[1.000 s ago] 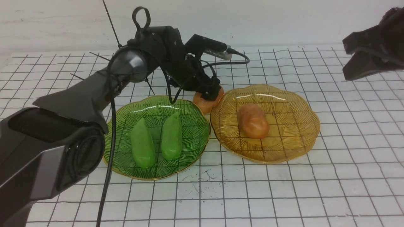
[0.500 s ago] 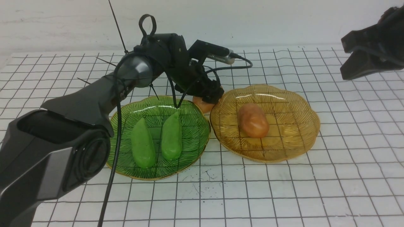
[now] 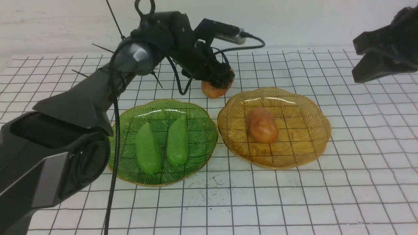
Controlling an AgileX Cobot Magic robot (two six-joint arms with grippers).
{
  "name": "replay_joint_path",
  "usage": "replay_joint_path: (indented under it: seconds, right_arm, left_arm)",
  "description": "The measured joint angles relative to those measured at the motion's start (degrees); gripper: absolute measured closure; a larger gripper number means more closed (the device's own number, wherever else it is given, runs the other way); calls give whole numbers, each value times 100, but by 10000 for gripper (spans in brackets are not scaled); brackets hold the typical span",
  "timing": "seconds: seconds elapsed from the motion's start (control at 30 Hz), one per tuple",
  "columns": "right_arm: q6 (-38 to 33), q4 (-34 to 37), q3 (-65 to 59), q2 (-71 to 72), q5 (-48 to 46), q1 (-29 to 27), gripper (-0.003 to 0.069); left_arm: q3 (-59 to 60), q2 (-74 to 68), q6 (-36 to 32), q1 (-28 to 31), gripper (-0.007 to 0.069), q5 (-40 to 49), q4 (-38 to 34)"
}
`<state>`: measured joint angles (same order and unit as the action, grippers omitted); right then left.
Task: Put different types of vegetables on the plate.
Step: 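Pick up the potato beside the plates and place it on a plate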
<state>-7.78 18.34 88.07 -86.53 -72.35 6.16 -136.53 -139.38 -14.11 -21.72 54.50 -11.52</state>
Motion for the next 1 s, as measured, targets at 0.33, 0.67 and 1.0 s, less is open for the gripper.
replay_joint_path:
  seconds: [0.33, 0.67, 1.0]
  right_arm:
    - [-42, 694, 0, 0, 5, 0, 674]
    - [-100, 736, 0, 0, -19, 0, 674]
    - [233, 251, -401, 240, 65, -25, 674]
  left_arm:
    - [-236, 379, -242, -583, 143, 1627, -1389]
    - [-236, 350, -281, -1457, 143, 1620, -1036]
    - [-239, 151, 550, -1674, -50, 1464, -90]
